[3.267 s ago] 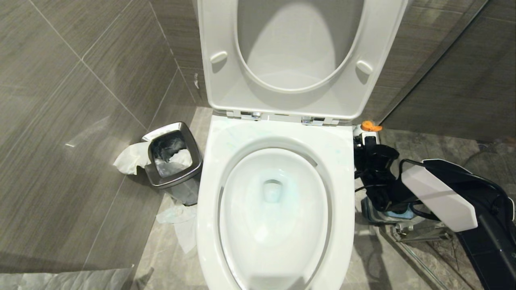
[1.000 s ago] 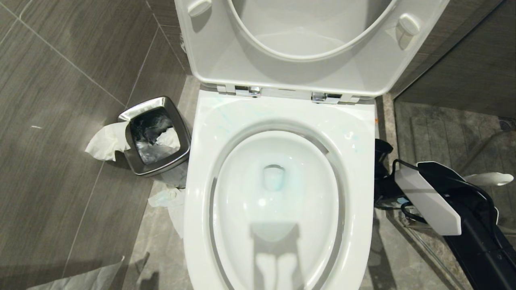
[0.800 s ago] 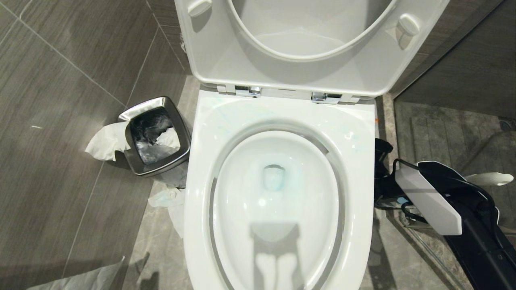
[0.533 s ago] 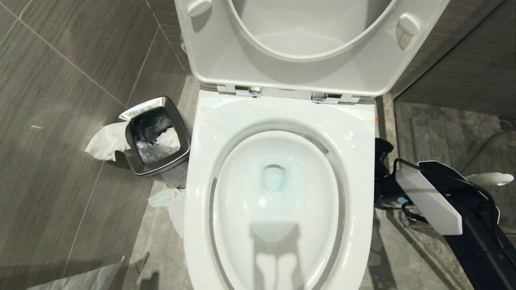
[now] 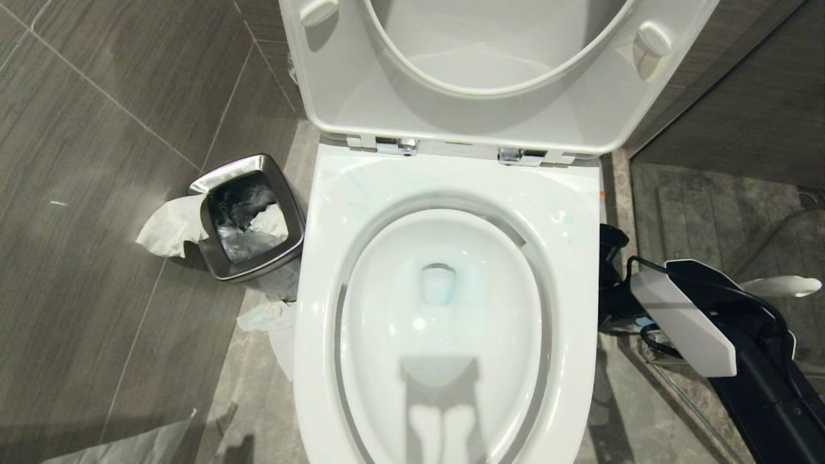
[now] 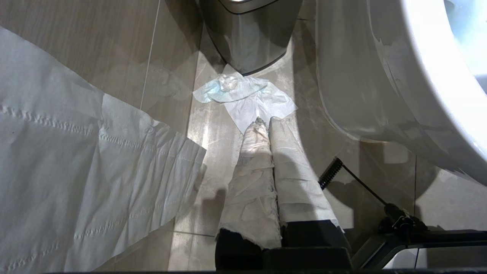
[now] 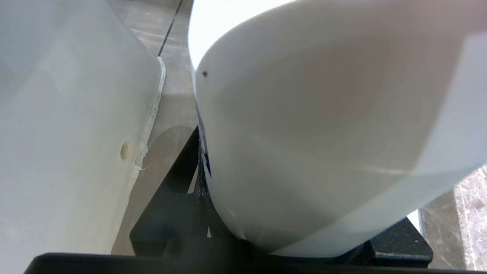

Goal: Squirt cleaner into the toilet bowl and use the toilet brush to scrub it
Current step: Place the cleaning agent on the floor

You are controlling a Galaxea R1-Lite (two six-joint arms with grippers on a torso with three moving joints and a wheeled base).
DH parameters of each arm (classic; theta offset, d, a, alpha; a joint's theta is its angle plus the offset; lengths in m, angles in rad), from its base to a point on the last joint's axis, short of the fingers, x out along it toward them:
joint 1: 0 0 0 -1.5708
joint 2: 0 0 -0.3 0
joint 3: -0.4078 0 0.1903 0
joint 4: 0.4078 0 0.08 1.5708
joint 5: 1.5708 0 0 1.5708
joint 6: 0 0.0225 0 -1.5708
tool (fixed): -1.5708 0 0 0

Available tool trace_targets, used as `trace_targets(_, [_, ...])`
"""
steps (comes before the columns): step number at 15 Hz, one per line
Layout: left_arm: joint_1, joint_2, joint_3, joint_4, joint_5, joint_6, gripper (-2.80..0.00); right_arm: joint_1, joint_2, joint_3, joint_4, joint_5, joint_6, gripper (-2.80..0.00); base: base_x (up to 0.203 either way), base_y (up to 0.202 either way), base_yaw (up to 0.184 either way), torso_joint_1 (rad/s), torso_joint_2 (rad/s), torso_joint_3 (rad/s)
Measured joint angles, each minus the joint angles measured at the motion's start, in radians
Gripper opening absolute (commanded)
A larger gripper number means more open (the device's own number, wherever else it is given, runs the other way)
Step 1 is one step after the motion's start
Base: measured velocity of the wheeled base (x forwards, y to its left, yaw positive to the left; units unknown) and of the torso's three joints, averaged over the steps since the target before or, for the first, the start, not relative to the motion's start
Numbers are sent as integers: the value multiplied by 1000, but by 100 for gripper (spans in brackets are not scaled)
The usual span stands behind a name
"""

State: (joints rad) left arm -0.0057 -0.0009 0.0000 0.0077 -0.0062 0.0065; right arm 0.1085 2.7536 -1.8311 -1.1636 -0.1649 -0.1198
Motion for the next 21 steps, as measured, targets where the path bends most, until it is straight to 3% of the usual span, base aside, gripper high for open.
trace_targets(10, [0,0,0,0,0,-1,-280,-1,-27,11,29,-1,0,0,0,0,0,0,0,0])
trace_targets(21, [0,0,0,0,0,0,-280,-2,-308,448,-18,0,11,0,0,0,0,0,0,0])
